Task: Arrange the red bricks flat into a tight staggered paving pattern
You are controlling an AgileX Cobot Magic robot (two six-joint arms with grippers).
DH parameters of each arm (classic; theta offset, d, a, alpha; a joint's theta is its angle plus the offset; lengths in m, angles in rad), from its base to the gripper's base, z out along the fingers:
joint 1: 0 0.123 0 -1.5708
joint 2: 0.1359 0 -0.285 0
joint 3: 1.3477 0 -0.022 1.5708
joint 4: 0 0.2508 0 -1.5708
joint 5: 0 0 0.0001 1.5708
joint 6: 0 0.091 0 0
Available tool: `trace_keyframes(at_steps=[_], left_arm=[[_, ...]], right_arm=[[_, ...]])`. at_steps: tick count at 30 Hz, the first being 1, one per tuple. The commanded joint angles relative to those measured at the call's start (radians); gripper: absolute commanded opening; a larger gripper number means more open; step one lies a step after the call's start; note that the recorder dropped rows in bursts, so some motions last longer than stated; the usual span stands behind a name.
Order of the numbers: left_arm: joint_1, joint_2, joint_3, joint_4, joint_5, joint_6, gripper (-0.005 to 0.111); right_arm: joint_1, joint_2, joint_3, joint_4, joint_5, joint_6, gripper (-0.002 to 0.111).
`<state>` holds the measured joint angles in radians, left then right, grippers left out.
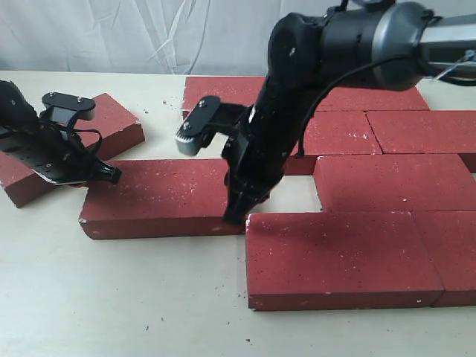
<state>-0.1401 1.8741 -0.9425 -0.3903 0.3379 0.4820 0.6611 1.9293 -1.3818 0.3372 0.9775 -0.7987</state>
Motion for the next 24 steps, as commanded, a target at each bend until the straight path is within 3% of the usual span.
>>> trace_keyframes(at_steps=[1, 12, 17, 24], left_arm=[[-0.003, -0.01, -0.003, -0.018, 0.022, 0.01, 0.0], [-0.003, -0.01, -0.003, -0.02, 0.022, 0.023, 0.0], [-0.003, -0.01, -0.003, -0.02, 0.02, 0.026, 0.0], [-0.003, -0.01, -0.003, -0.018, 0.008, 0.028, 0.0]], right_arm=[[0.041, 0.061, 0.001, -0.022, -0.009, -0.055, -0.001], [0.077, 0.125, 0.001, -0.131, -0.147, -0.051, -0.001], [0.077, 0.128, 0.001, -0.245, -0.189, 0.067, -0.001], [0.095, 0.12, -0.026, -0.242, -0.092, 0.119, -0.001]])
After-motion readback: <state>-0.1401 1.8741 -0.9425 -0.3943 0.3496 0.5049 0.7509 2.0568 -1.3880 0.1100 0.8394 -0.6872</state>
